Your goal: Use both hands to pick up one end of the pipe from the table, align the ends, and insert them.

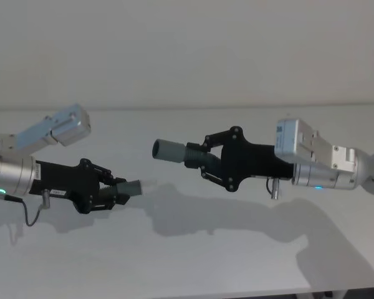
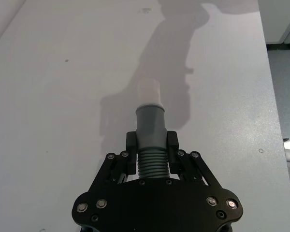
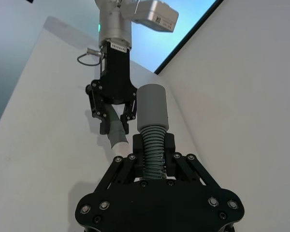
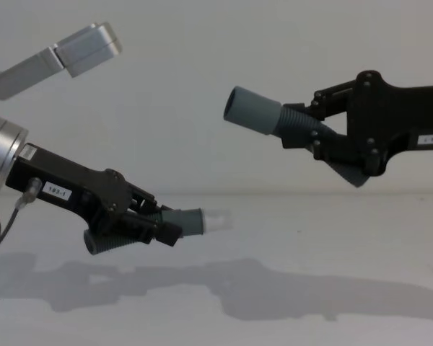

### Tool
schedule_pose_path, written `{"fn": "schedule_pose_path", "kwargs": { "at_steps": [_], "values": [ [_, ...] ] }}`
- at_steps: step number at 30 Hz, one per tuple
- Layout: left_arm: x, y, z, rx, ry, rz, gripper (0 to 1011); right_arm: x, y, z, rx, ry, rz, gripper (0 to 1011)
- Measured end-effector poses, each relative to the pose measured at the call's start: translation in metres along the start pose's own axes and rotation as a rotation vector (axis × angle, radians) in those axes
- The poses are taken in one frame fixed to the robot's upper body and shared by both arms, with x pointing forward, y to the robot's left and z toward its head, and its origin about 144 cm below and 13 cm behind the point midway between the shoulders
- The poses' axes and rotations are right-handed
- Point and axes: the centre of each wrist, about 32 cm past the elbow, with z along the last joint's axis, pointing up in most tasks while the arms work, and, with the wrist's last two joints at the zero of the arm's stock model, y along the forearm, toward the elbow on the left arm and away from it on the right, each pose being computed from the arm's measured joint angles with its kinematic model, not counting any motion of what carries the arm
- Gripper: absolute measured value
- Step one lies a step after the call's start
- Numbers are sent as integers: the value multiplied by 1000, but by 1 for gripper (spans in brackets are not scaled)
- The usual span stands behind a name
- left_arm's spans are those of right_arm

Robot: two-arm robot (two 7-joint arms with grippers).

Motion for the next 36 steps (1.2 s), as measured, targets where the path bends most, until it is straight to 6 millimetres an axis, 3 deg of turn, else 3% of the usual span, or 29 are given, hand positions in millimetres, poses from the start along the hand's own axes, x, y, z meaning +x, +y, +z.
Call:
{"fn": "schedule_pose_path", "kwargs": {
  "at_steps": [15, 36],
  "values": [
    [0, 0, 0, 0, 0, 0, 321, -3, 0, -4, -92, -16, -23, 214],
    [0, 0, 0, 0, 0, 0, 321, -6, -19, -13, -147, -34, 50, 215]
  ]
}}
